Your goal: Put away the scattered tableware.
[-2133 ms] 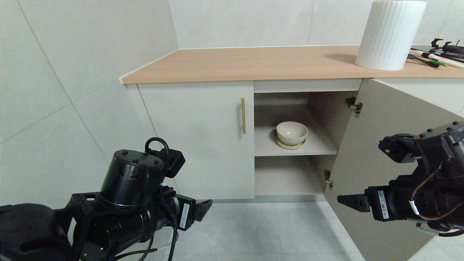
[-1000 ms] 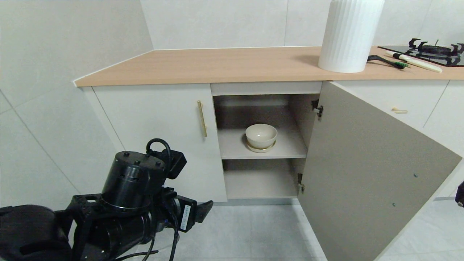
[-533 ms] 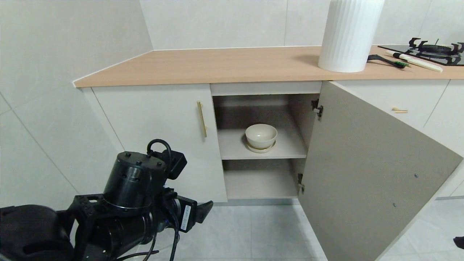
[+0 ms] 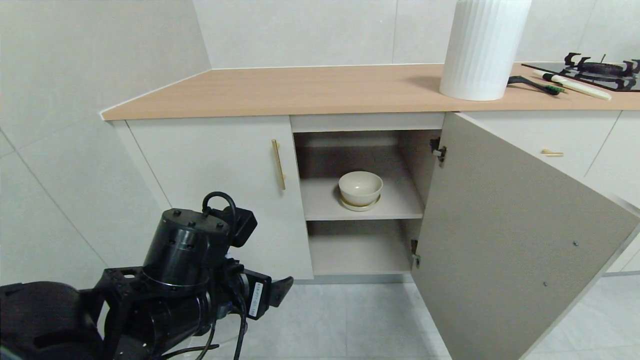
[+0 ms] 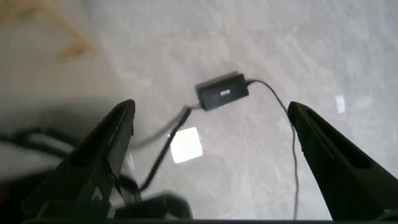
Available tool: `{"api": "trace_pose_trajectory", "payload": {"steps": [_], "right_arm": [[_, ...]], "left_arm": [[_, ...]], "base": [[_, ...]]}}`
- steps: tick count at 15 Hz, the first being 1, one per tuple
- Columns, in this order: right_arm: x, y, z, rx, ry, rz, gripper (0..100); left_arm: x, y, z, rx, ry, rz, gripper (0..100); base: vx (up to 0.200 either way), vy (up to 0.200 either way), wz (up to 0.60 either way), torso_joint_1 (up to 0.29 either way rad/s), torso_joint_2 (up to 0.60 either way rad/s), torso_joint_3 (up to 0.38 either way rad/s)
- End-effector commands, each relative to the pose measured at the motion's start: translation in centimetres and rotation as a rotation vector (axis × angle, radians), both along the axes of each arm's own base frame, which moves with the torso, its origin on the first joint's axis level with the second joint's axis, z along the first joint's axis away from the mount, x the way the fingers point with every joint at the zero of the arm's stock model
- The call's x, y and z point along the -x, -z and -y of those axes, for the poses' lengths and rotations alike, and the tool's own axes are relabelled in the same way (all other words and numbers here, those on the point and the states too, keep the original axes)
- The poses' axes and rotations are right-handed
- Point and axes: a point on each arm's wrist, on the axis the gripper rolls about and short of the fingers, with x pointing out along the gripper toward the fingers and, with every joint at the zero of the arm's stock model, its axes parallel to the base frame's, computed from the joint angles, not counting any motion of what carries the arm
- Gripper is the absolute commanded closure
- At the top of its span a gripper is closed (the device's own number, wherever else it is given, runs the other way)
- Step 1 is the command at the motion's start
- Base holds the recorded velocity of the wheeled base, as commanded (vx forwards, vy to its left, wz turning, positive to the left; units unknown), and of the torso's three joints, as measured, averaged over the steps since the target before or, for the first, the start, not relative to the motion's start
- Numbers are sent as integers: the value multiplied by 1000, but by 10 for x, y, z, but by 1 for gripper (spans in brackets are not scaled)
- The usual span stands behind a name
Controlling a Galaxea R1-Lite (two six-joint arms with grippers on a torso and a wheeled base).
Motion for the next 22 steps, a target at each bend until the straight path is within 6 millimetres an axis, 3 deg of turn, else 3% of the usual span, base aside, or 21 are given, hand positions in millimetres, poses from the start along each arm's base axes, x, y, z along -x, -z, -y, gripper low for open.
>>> {"api": "trace_pose_trajectory", "payload": {"steps": [1,5,10,22], "right_arm": [[-27,11,8,-18,48,-7,0],[-52,18,11,-90,98,67,0],[-54,19,0,-177,5,69,0],[-59,45,-84,-314,-233,36,0]], "left_arm": [[0,0,0,1,-1,0,0],[0,-2,0,4,-1,7,0],[0,-2,0,3,-1,6,0],[1,-4,-1,8,-1,13,0]], "base": [[0,0,0,0,0,0],[0,0,0,0,0,0],[0,0,0,0,0,0],[0,0,0,0,0,0]]}}
